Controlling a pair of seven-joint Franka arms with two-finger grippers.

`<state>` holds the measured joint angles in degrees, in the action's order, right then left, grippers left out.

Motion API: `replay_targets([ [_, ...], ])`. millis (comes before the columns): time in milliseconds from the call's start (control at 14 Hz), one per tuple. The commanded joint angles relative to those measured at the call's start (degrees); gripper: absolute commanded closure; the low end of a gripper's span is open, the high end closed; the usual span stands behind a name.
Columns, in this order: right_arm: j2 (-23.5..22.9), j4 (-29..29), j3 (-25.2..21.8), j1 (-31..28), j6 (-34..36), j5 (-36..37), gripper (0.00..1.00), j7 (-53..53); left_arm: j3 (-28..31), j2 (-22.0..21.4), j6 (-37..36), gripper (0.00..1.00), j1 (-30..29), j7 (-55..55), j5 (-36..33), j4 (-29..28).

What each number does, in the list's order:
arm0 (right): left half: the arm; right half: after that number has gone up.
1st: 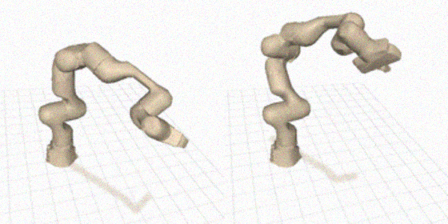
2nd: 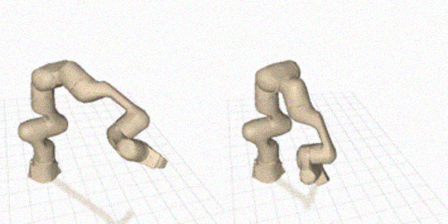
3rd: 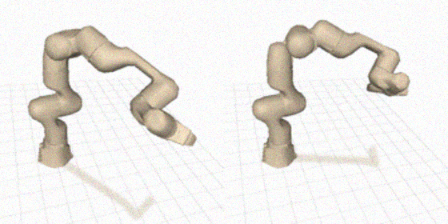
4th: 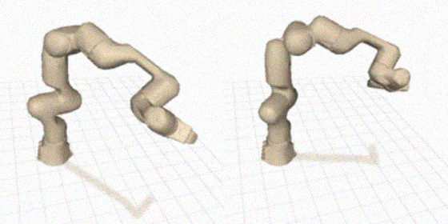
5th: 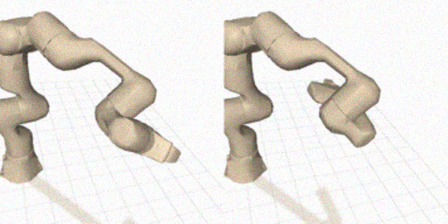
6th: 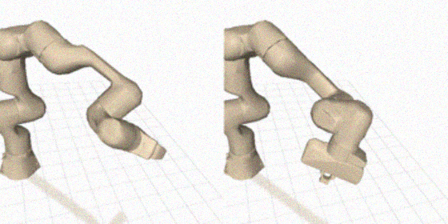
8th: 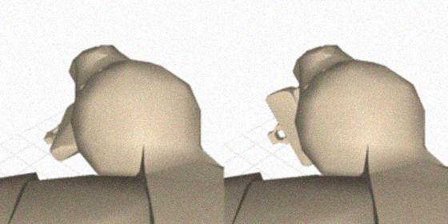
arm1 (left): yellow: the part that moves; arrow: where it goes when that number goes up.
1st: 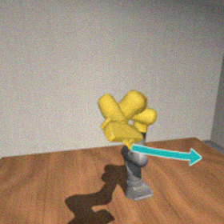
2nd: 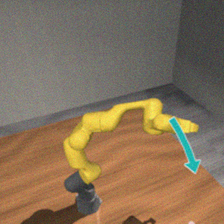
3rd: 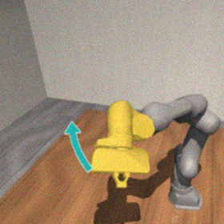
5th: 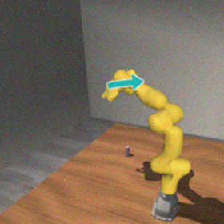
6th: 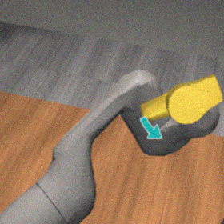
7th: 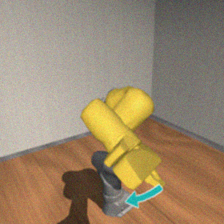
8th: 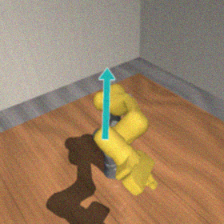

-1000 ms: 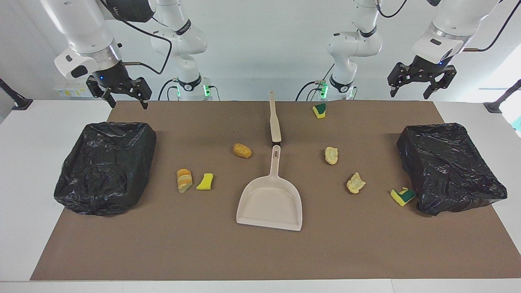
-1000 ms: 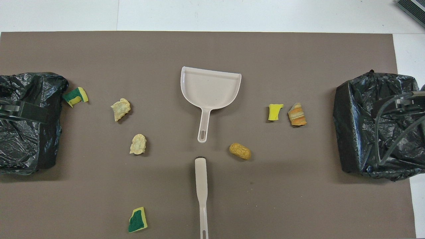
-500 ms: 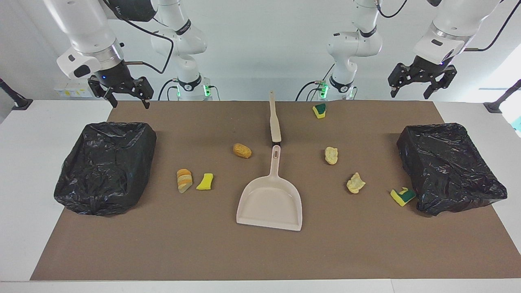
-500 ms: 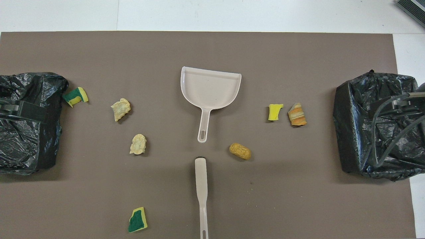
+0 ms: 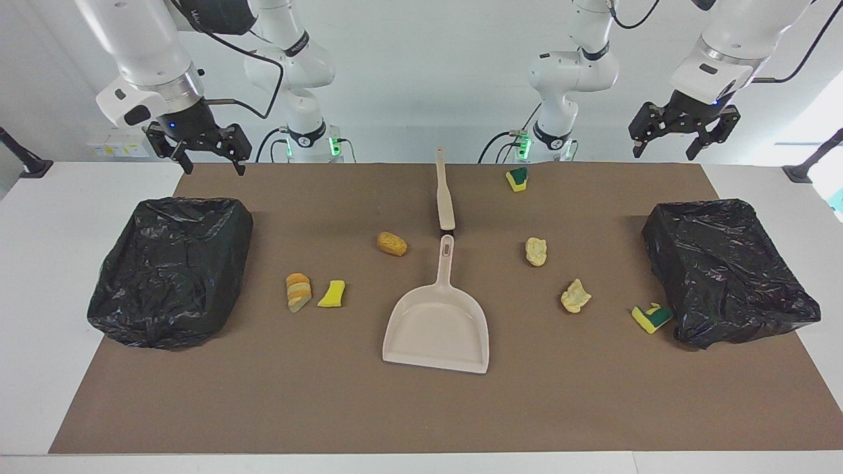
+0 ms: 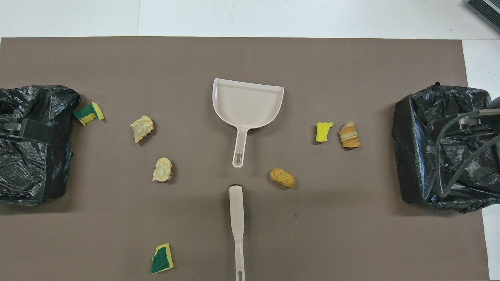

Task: Sweep and dump trash in bin

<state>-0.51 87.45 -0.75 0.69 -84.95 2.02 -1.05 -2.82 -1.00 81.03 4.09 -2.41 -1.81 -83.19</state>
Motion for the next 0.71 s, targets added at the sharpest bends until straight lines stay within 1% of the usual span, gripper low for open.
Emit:
replay_targets([
  [0, 1.5, 1.6, -0.1, 0.0, 0.3, -0.8, 0.00, 0.5, 0.0, -0.2, -0.7, 0.00, -0.1, -0.4, -0.6, 0.0],
  [357, 1.7, 1.9, -0.1, 0.0, 0.4, -0.8, 0.00, 0.5, 0.0, -1.8, -0.6, 0.00, 0.3, 0.6, -0.5, -2.5],
  [571, 2.8, 3.4, 0.0, 0.7, 0.5, -0.9, 0.00, 0.6, -0.1, -2.6, -0.4, 0.00, 0.4, 0.4, -0.5, -3.6],
  [643, 3.3, 4.6, 0.1, 0.9, 0.1, -0.9, 0.00, 0.6, -0.1, -3.1, -0.4, 0.00, 0.1, 0.3, -0.3, -4.9],
])
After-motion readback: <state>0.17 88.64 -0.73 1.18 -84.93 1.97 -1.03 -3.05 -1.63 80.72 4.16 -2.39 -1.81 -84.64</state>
